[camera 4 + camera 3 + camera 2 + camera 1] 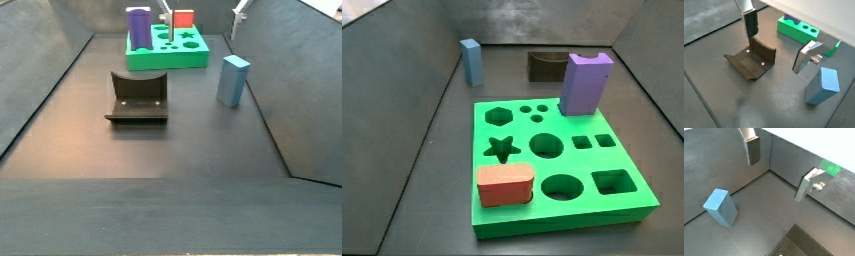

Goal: Pick up the rectangle object. Move up. Move to above the board. Insert the rectangle object.
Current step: Pick up the rectangle object.

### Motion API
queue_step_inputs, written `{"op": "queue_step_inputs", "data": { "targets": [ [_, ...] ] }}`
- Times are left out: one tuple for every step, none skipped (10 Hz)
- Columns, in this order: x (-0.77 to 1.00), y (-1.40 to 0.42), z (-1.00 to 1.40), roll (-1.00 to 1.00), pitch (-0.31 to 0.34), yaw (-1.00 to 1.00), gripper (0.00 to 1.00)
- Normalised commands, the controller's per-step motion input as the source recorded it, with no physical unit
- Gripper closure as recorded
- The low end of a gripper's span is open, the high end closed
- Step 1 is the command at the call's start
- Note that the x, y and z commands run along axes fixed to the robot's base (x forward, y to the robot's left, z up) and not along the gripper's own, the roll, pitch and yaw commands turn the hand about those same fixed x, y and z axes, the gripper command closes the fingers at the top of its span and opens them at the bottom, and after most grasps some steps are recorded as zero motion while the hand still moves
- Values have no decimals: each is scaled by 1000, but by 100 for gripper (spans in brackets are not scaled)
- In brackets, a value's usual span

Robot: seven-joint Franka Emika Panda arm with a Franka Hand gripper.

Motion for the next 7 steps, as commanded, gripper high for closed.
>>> {"op": "queue_step_inputs", "data": {
  "targets": [
    [-131, -337, -100, 0, -160, -500, 0],
    [0, -337, -240, -23, -164, -717, 0],
    [0, -309, -280, -9, -144, -726, 0],
    [-6, -246, -271, -7, -130, -720, 0],
    [-117, -220, -266, 0, -123, -726, 0],
    [-149, -171, -291, 0, -127, -709, 0],
    [-269, -129, -354, 0, -137, -689, 0]
  ]
}}
